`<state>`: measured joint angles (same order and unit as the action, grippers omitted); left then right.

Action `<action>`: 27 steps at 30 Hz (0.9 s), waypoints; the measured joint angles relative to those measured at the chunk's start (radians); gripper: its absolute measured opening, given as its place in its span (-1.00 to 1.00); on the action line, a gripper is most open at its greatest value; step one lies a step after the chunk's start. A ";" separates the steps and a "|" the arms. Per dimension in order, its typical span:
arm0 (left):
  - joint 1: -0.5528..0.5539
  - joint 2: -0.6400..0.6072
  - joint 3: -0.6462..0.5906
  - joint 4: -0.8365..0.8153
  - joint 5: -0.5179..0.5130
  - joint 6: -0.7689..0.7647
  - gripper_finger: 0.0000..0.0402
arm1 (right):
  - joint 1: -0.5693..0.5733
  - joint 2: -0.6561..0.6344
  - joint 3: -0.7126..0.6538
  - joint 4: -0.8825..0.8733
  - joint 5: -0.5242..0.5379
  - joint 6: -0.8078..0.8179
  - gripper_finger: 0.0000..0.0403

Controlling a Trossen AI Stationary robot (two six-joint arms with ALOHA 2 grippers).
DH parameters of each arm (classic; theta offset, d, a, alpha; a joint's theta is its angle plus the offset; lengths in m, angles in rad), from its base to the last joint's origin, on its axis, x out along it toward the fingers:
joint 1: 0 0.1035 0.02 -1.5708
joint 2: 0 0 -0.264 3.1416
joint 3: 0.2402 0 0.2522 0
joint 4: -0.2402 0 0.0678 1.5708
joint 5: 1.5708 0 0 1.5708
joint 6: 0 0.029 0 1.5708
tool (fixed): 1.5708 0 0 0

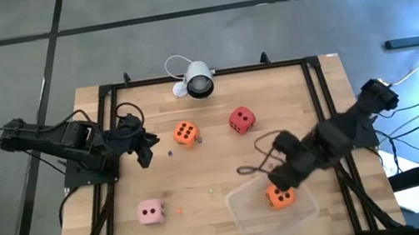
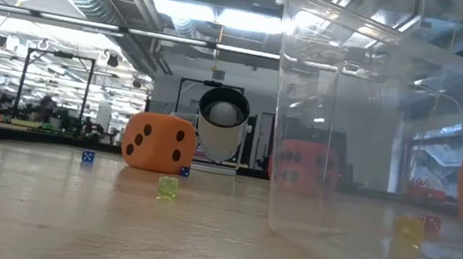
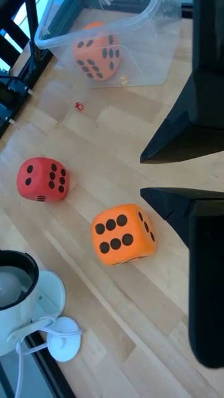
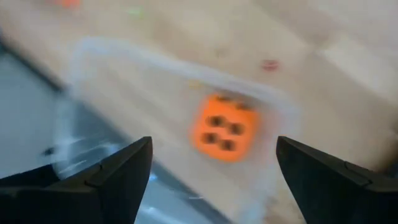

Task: Pick & Place Dice
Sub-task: Put the small green die into the transparent bin

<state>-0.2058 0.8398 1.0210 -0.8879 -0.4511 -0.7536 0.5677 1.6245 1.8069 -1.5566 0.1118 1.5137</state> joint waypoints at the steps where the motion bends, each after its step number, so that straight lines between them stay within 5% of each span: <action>1: 0.000 0.000 0.000 0.000 0.000 0.001 -0.67 | -0.033 0.000 -0.003 -0.028 -0.034 -0.009 0.66; 6: 0.000 0.000 0.000 0.000 0.000 0.013 -0.67 | -0.222 -0.007 -0.043 0.000 -0.192 -0.115 0.55; 16: 0.000 0.000 0.000 0.000 0.010 0.068 -0.67 | -0.496 -0.003 -0.105 -0.014 -0.343 -0.283 0.39; 27: 0.000 0.000 0.000 0.000 0.023 0.101 -0.67 | -0.522 -0.002 -0.323 0.039 -0.381 -0.319 0.33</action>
<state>-0.2057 0.8398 1.0210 -0.8879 -0.4284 -0.6523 0.0458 1.6226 1.4837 -1.5181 -0.2691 1.1945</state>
